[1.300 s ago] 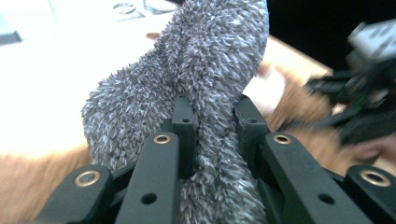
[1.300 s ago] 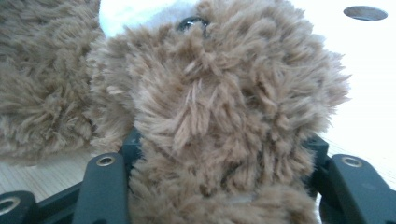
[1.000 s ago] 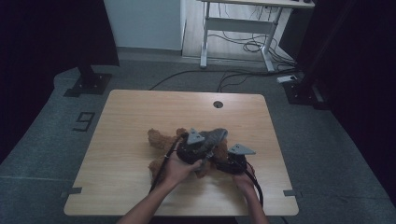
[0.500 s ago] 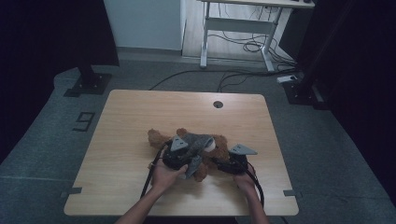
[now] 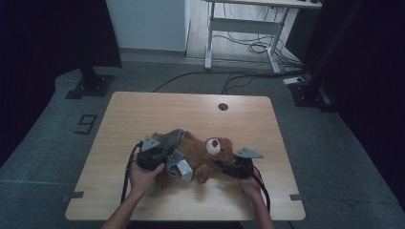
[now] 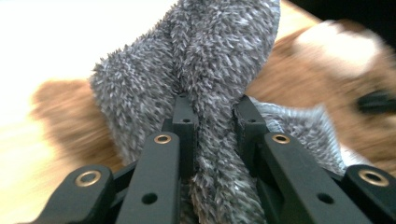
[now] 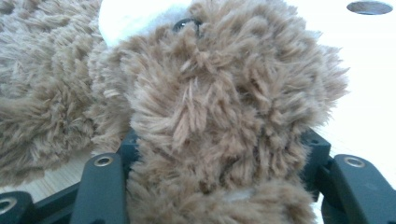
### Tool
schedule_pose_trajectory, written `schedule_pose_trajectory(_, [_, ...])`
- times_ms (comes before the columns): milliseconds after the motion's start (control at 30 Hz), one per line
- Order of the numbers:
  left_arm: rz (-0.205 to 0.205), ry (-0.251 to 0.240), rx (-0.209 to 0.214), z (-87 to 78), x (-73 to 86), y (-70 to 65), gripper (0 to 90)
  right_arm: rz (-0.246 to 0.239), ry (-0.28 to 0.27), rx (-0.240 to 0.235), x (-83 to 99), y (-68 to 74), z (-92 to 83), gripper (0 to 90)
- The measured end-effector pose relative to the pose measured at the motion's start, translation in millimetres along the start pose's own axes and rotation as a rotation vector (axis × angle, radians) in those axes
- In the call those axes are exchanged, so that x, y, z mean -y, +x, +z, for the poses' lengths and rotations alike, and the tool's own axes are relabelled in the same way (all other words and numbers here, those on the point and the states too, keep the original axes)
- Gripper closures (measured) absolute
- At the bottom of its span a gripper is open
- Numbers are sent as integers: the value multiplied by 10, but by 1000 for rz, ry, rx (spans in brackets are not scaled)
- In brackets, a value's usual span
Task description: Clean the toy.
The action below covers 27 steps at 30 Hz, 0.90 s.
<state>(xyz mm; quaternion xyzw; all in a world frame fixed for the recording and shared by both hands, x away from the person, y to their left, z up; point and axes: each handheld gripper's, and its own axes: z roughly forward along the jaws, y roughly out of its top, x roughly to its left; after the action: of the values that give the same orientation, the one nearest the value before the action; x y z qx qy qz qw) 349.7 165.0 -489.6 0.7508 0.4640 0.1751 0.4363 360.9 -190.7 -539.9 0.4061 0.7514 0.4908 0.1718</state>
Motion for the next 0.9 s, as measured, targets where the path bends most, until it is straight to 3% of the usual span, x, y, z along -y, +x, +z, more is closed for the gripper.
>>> schedule_pose_trajectory(100, [-32, 57, -16, 55, 185, 144, 748, -1, 0, 0, -1, 0, 1, 390])
schedule_pose_trajectory(167, [-60, 65, -14, 64, 248, 208, 748, 2, 0, -1, 0, -2, 3, 390])
schedule_pose_trajectory(233, [-59, 60, -15, 35, 225, 223, 748, 2, 0, 1, 1, 0, 3, 390])
schedule_pose_trajectory(333, [-26, 25, -22, -55, 78, 150, 747, 4, 1, 2, 2, -4, 2, 390])
schedule_pose_trajectory(467, [45, -36, -9, -171, -188, -73, 747, 5, 1, 2, 4, -5, 1, 390])
schedule_pose_trajectory(600, [118, -68, 36, -145, -415, -402, 746, 6, 0, 4, 5, -2, 3, 390])
schedule_pose_trajectory(767, [189, -61, 109, 74, -589, -862, 745, 6, -1, 4, 7, -2, 2, 390])
schedule_pose_trajectory(900, [228, -15, 156, 350, -617, -1169, 744, 6, -2, 3, 9, -3, 2, 390])
